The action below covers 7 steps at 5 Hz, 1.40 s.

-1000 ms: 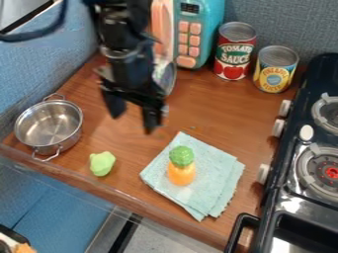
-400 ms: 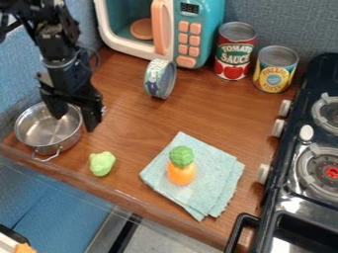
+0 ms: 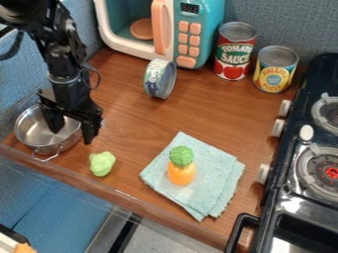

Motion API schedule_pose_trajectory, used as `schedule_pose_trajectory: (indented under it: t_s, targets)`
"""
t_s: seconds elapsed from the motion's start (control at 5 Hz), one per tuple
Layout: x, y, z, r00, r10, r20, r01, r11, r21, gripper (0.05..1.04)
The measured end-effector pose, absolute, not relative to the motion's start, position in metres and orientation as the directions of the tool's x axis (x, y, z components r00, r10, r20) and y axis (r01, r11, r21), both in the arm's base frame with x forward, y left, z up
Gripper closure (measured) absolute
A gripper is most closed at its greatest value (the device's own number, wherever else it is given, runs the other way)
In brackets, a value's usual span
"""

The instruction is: Put the siver pot in the middle of the table

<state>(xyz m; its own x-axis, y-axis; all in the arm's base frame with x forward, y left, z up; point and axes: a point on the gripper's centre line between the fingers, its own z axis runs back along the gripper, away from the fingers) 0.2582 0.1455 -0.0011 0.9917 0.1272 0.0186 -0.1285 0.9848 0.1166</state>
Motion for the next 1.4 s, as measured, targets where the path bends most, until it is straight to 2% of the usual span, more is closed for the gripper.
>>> schedule_pose_trajectory:
  t_s: [0.4, 0.6, 0.8, 1.0, 1.2, 1.4]
  targets:
    - [0.262, 0.147, -0.002, 0.988, 0.155, 0.018, -0.157, 0.98, 0.121, 0.738]
    - [0.263, 0.145, -0.002, 0.988, 0.154, 0.018, -0.155, 0.98, 0.121, 0.939]
    - [0.264, 0.14, -0.002, 0.989, 0.148, 0.009, -0.148, 0.983, 0.111, 1.009]
    - [0.272, 0.127, 0.021, 0.987, 0.16, 0.0, -0.159, 0.983, 0.088, 1.018]
    - [0.301, 0.093, 0.071, 0.989, 0.125, 0.075, -0.134, 0.982, 0.131, 1.028]
    - [0.34, 0.049, 0.113, 0.99, 0.029, 0.141, -0.045, 0.993, 0.111, 1.029]
